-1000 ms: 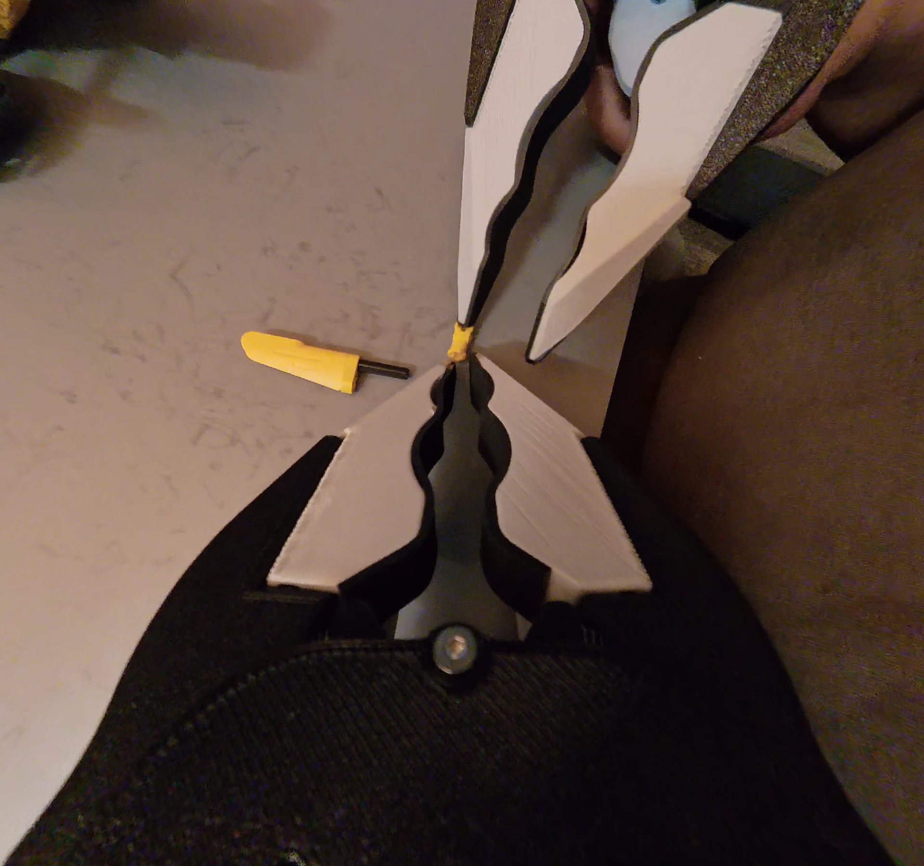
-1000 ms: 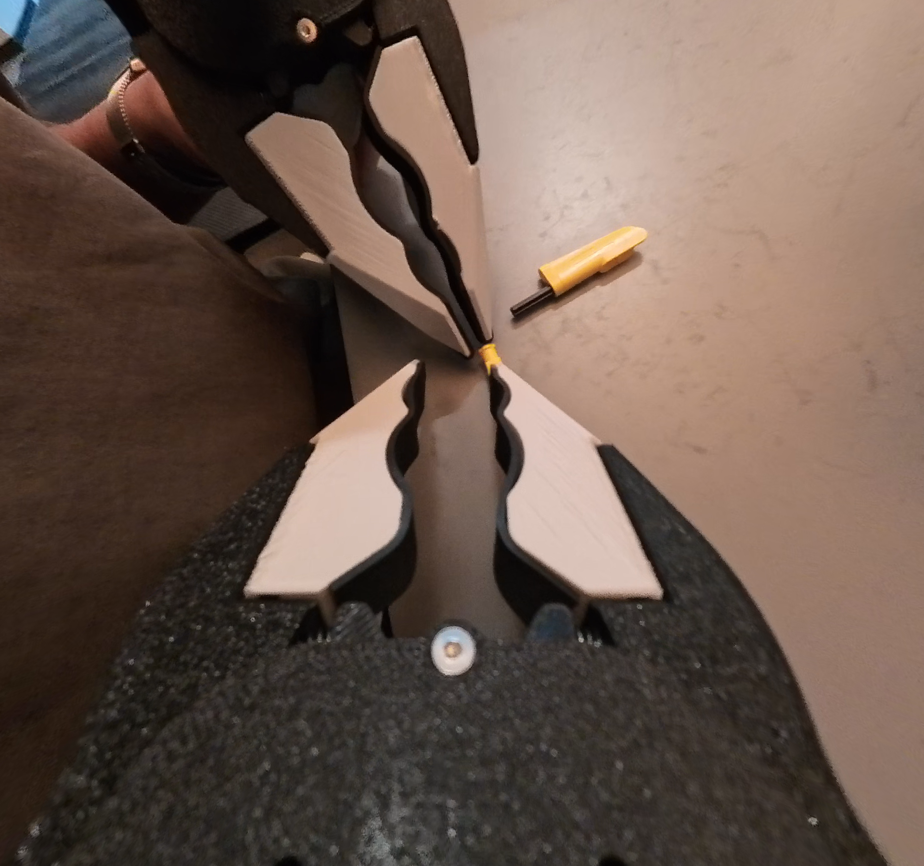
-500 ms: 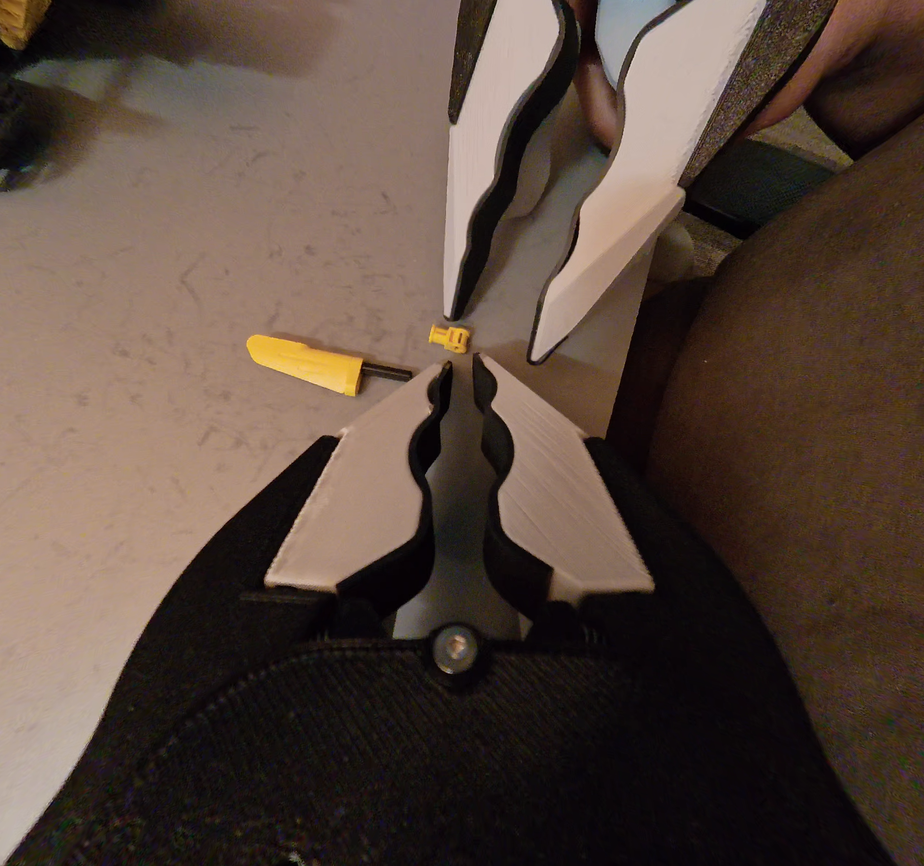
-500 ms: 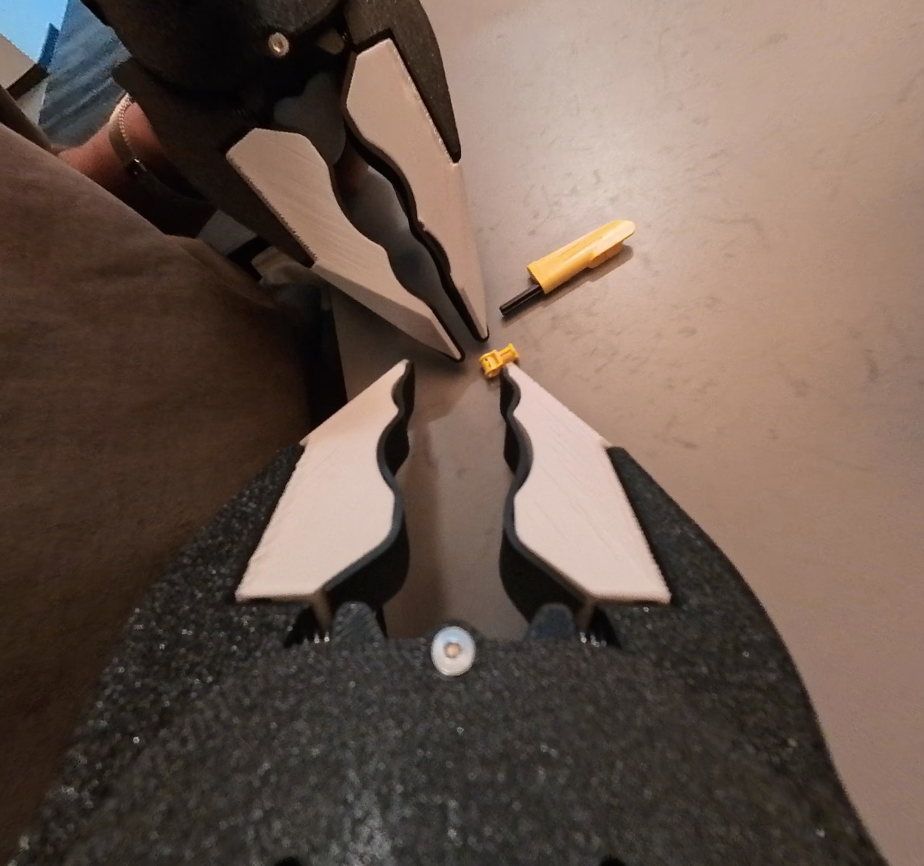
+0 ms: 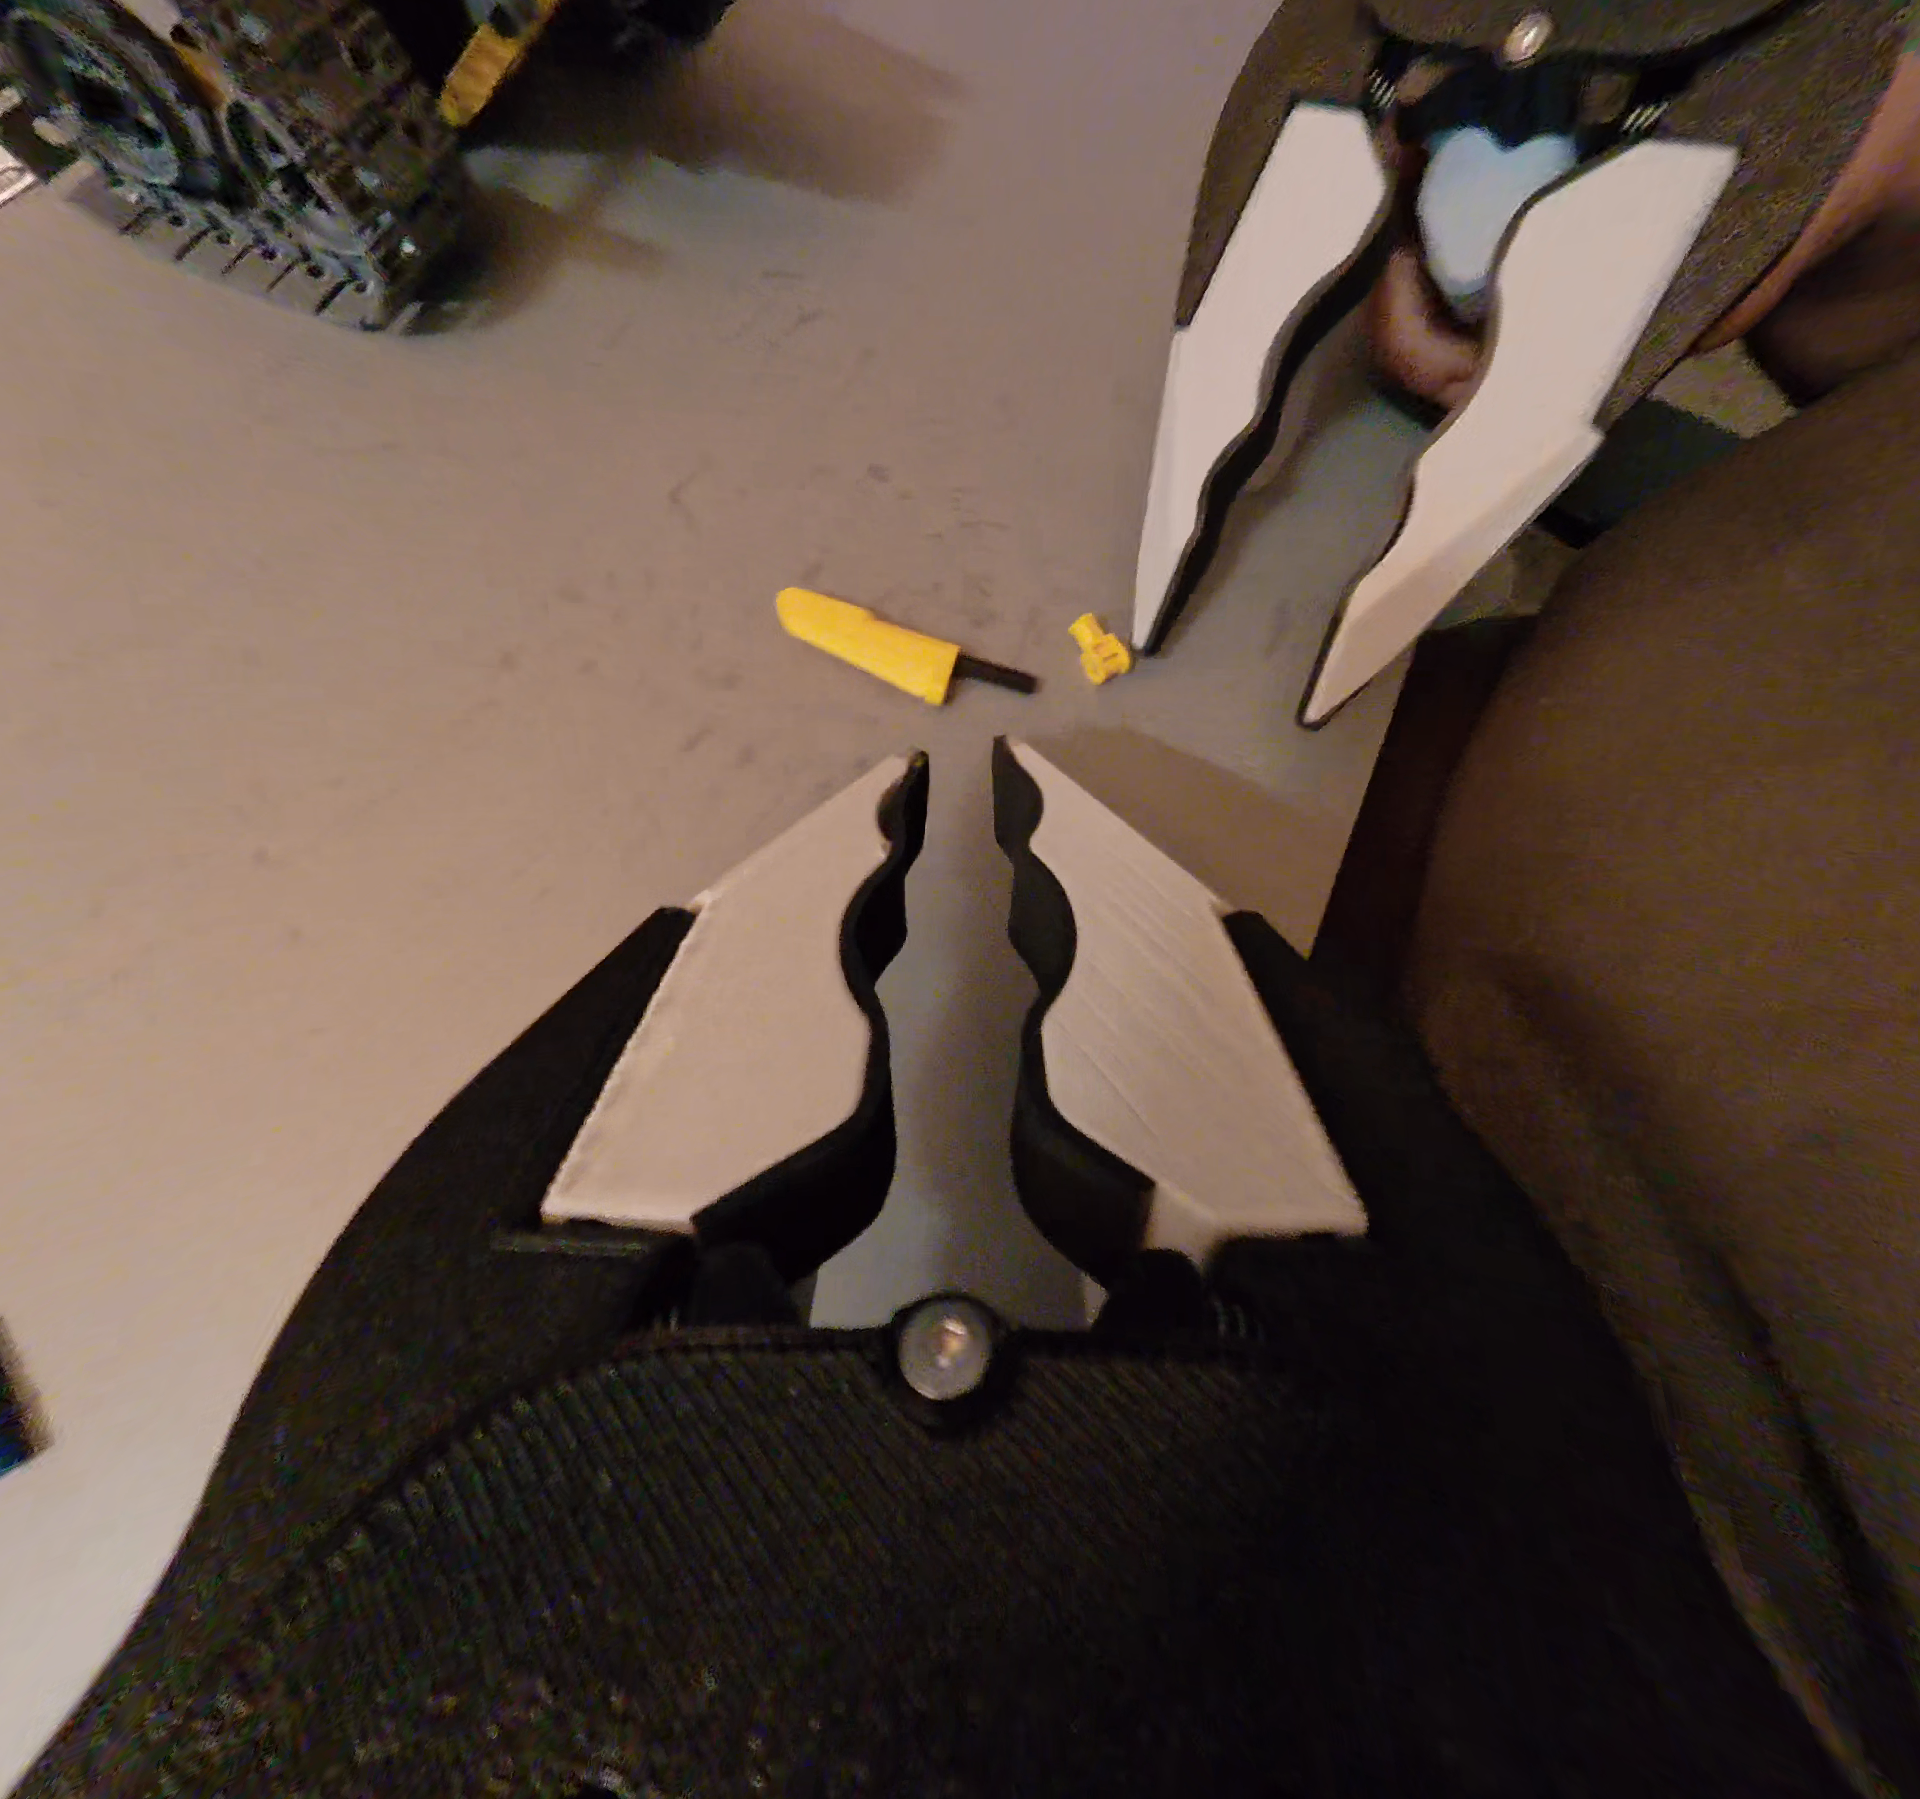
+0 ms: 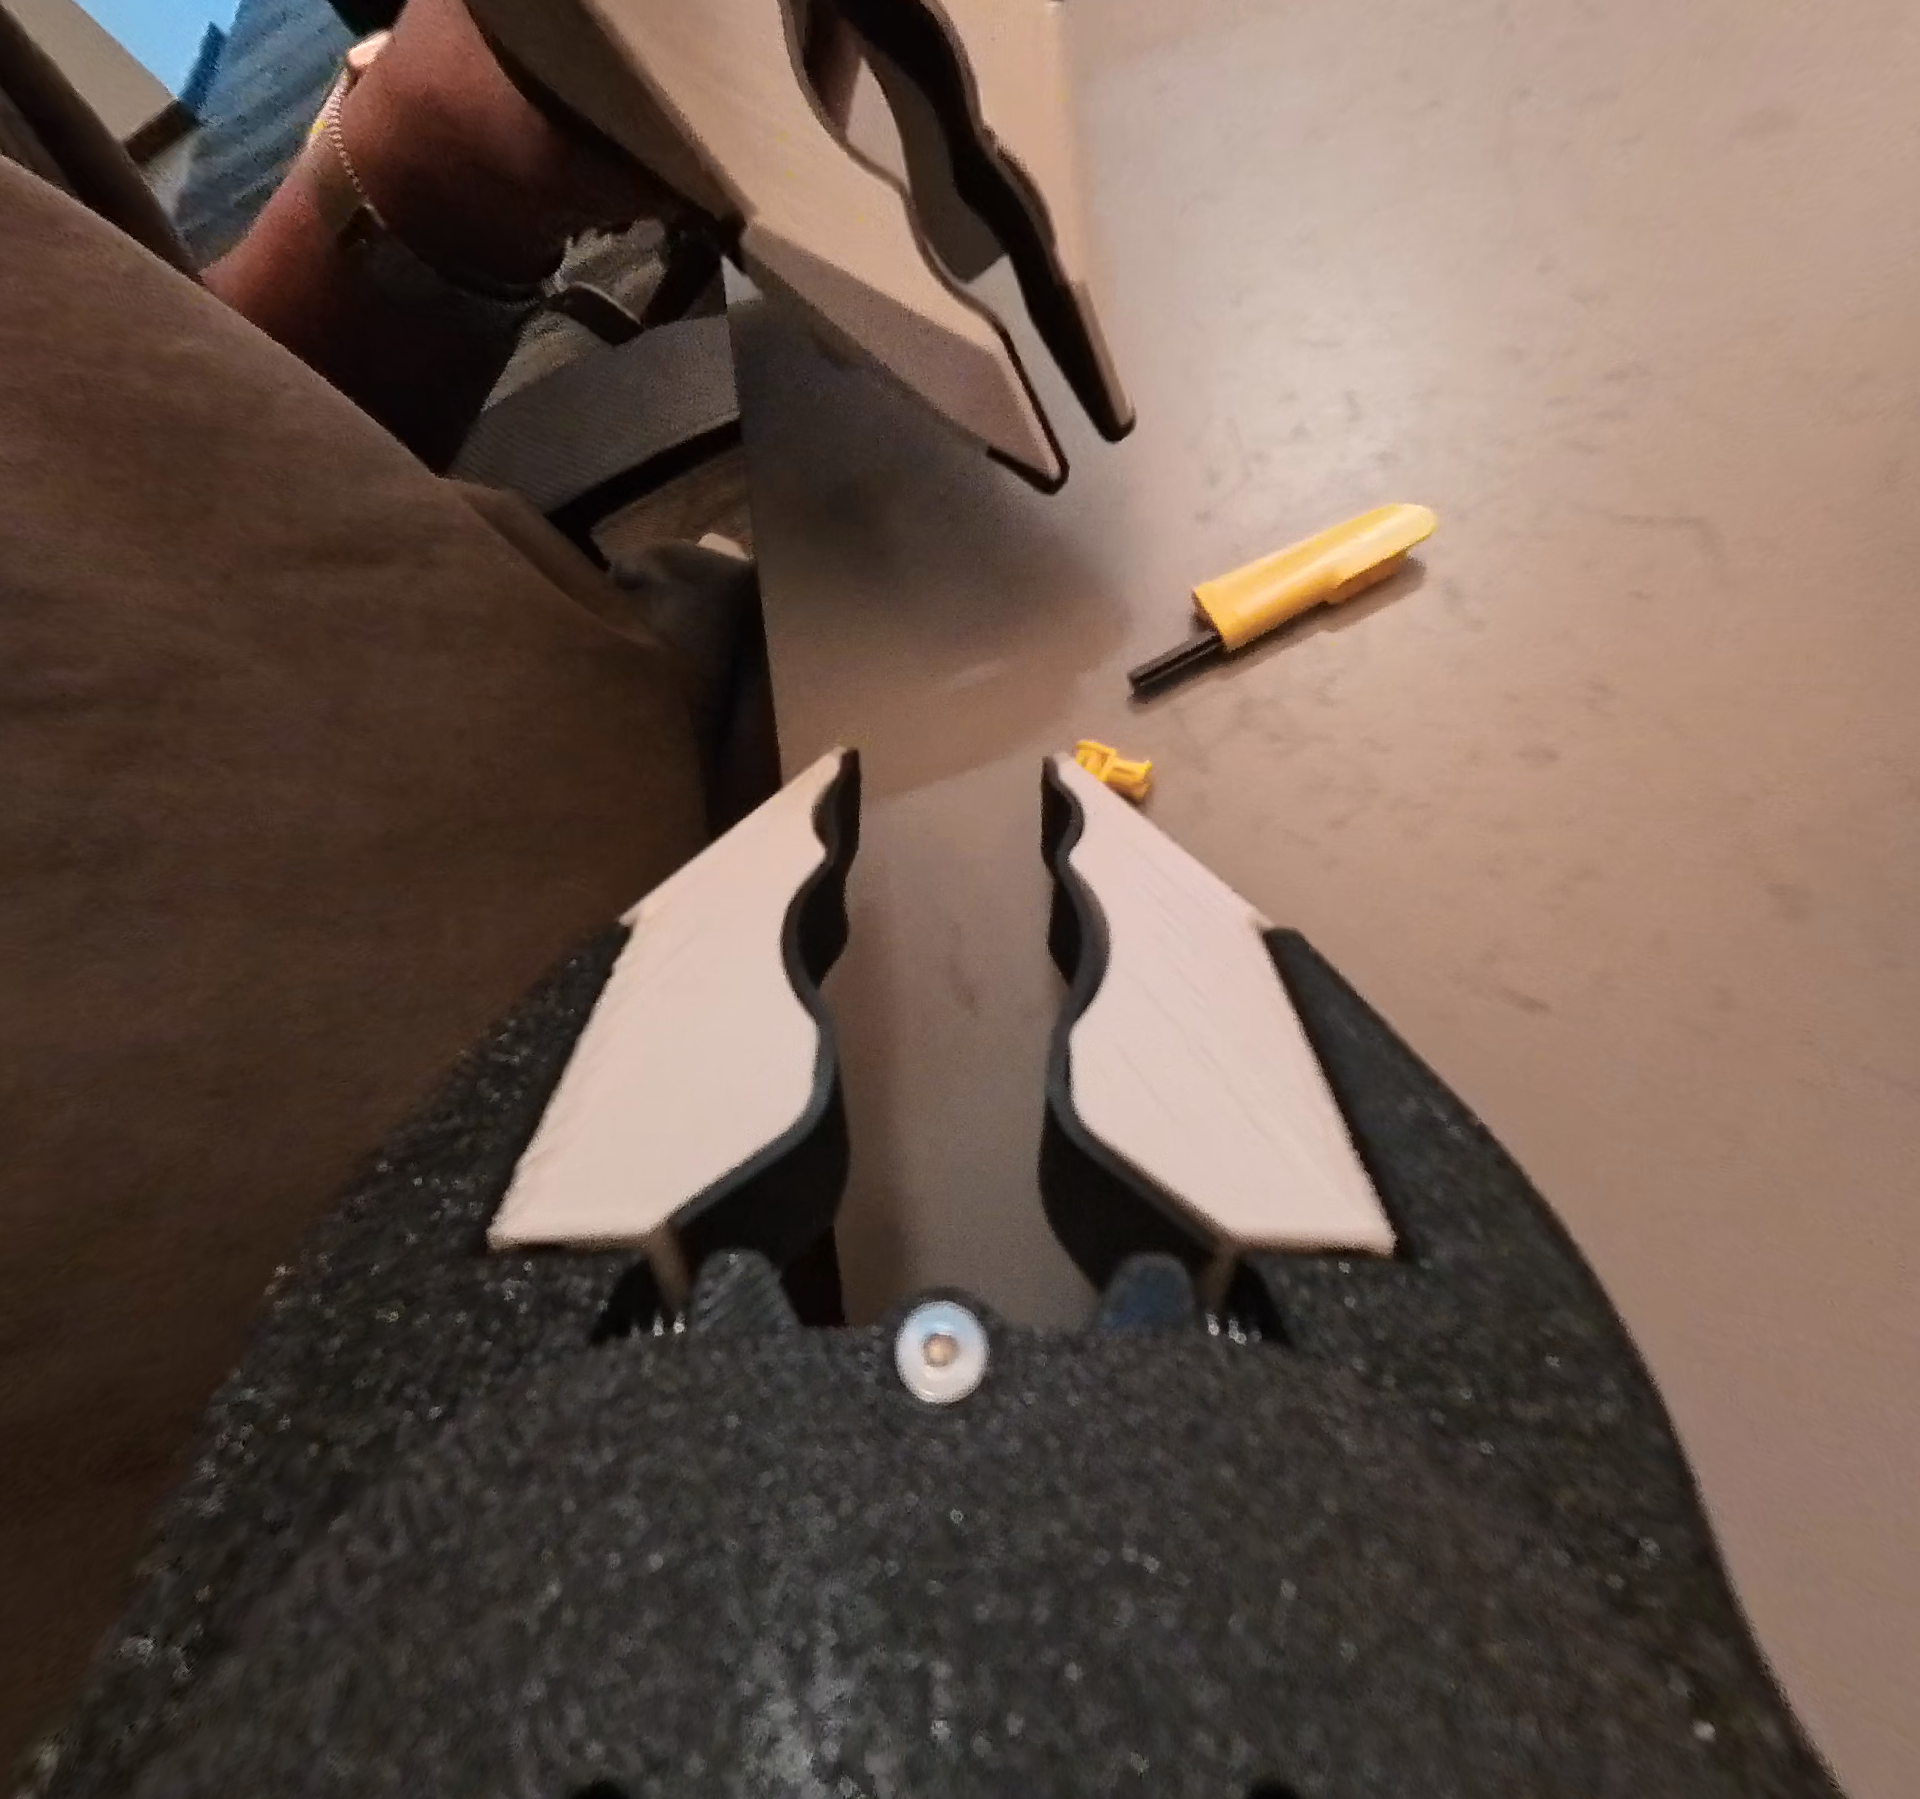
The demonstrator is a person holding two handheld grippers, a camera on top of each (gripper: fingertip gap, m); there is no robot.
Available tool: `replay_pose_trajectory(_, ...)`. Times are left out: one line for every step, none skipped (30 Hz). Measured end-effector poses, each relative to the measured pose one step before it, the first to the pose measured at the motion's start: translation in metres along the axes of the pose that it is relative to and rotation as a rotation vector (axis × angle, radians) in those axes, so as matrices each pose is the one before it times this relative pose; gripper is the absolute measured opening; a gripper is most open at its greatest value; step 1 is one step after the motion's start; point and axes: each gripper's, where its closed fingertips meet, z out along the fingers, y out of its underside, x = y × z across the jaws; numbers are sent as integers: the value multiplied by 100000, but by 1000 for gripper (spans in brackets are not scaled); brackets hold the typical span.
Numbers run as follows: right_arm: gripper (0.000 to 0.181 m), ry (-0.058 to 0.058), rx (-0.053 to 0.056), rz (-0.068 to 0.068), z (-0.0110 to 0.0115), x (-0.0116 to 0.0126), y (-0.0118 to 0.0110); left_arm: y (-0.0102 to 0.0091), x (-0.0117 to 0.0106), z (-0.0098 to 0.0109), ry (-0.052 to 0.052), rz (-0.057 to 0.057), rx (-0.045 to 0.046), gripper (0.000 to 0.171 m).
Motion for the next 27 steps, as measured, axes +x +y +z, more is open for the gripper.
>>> replay_pose_trajectory(32, 1624, 1122, -2285, -160, 139, -220, 174, -190, 13, -1178, 1851, -1485, 11)
replay_pose_trajectory(31, 2071, 807, -2970, -222, 176, -195, 62, -137, 63, -1048, 2668, -1207, 13)
replay_pose_trajectory(29, 2702, 344, -3405, -250, 264, -141, -45, -172, 86, -1039, 2890, -925, 16)
replay_pose_trajectory(28, 3039, -409, -3743, -235, 330, -40, -191, -219, 116, -770, 2674, -220, 22)
replay_pose_trajectory(27, 3014, -865, -4125, -192, 360, 22, -308, -224, 151, 27, 2181, 499, 30)
replay_pose_trajectory(26, 2807, -861, -4467, -143, 372, 49, -343, -165, 205, 1110, 1555, 756, 36)
replay_pose_trajectory(24, 2571, -560, -4472, -74, 386, 60, -359, -31, 251, 2521, 1421, 1000, 41)
replay_pose_trajectory(20, 1899, -258, -3822, -9, 334, 47, -290, -2, 289, 3010, 1276, 889, 46)
replay_pose_trajectory(18, 353, 22, -3217, 34, 198, 28, -171, -121, 318, 2431, 830, 98, 48)
replay_pose_trajectory(17, -656, -134, -2300, 65, 133, 78, -62, -165, 331, 1930, 1086, -439, 49)
replay_pose_trajectory(17, -1855, -719, -1482, 107, 25, 156, 77, -233, 340, 1129, 1281, -1149, 51)
replay_pose_trajectory(18, -2407, -1114, -1108, 137, -18, 218, 153, -230, 298, 557, 1236, -1717, 53)
replay_pose_trajectory(20, -2043, -1594, -1152, 139, 45, 265, 129, -156, 239, 478, 1595, -1488, 56)
replay_pose_trajectory(21, -1874, -1675, -1460, 132, 51, 270, 26, -65, 169, 499, 1871, -576, 57)
replay_pose_trajectory(22, -1744, -1092, -1752, 124, 42, 172, -55, 25, 114, 948, 1448, 245, 57)
replay_pose_trajectory(22, -1606, -534, -1932, 99, 70, 70, -83, 116, 93, 1687, 646, 686, 57)
replay_pose_trajectory(22, -2174, 61, -1993, 79, -19, -39, -67, 126, 72, 1785, 35, 889, 56)
replay_pose_trajectory(23, -2525, 595, -1696, 56, -47, -125, -54, 49, 75, 1218, -115, 1000, 56)
replay_pose_trajectory(24, -3320, 1121, -1235, 24, -120, -176, -14, 39, 84, 1005, -5, 881, 56)
replay_pose_trajectory(26, -3726, 1645, -801, 17, -87, -174, 54, 37, 104, 878, 64, 643, 56)
replay_pose_trajectory(27, -3426, 1141, -291, -31, 30, -62, 90, 21, 101, 636, -5, 383, 57)
replay_pose_trajectory(28, -3115, 326, 424, -57, 99, 11, 103, 26, 100, 571, -100, 77, 57)
replay_pose_trajectory(28, -2987, 255, 330, -68, 58, -27, 65, 48, 35, 479, -250, -541, 59)
replay_pose_trajectory(27, -2499, 276, -396, -25, 29, -79, -45, 31, -13, 205, 391, 228, 59)
replay_pose_trajectory(27, -1899, 76, -916, 49, -12, -88, -50, -18, -24, -166, 342, 390, 59)
replay_pose_trajectory(27, -1475, -621, -1302, 135, -21, -15, -17, -12, -9, 48, -126, 129, 59)
replay_pose_trajectory(26, -985, -1310, -1486, 219, -30, 69, 15, -5, 7, 206, -327, -131, 59)
